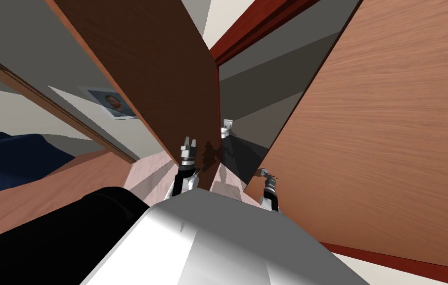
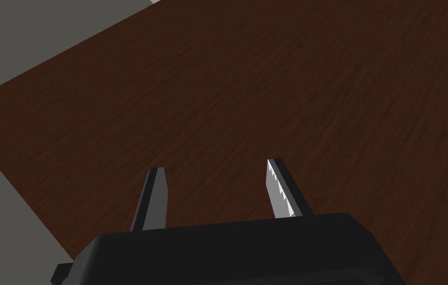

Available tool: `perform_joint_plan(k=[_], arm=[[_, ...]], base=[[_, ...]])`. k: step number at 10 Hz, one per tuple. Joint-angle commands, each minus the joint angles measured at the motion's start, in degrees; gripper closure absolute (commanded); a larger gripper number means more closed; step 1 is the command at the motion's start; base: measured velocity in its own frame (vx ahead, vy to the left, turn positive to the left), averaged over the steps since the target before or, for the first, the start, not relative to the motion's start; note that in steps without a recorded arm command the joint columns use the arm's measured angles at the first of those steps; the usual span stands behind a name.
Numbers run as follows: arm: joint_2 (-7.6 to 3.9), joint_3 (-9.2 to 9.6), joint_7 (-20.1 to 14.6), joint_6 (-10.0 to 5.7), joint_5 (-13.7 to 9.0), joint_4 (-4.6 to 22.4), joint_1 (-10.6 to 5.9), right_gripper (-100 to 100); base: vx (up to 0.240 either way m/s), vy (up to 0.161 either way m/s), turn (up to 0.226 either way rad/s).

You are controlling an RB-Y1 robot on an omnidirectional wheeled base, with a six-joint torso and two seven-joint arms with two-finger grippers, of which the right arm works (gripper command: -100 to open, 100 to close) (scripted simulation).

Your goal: Pull the door open

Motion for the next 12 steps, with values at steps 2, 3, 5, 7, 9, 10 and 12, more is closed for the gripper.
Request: perform_joint_plan(k=[2,3,5,7,9,10,12], arm=[[-1.60,0.07,-1.78,0.13,-0.07,-0.53,1.34,100],[-1.60,0.07,-1.78,0.13,-0.07,-0.53,1.34,100],[-3.39,0.20,-3.87,-0.41,-0.12,0.07,2.20,100],[-4.85,0.31,-5.57,-0.87,-0.17,0.55,2.90,100],[-6.64,0.42,-7.65,-1.45,-0.23,1.13,3.74,100],[-7.31,0.47,-8.43,-1.67,-0.26,1.34,4.06,100],[-9.17,0.58,-10.57,-2.30,-0.33,1.92,4.93,100]], base=[[-0.159,0.026,0.256],[-0.109,0.026,0.091],[-0.094,0.028,0.235],[-0.075,0.060,0.158],[-0.030,0.056,0.133],[0.005,0.049,0.049],[0.025,0.063,0.051]])
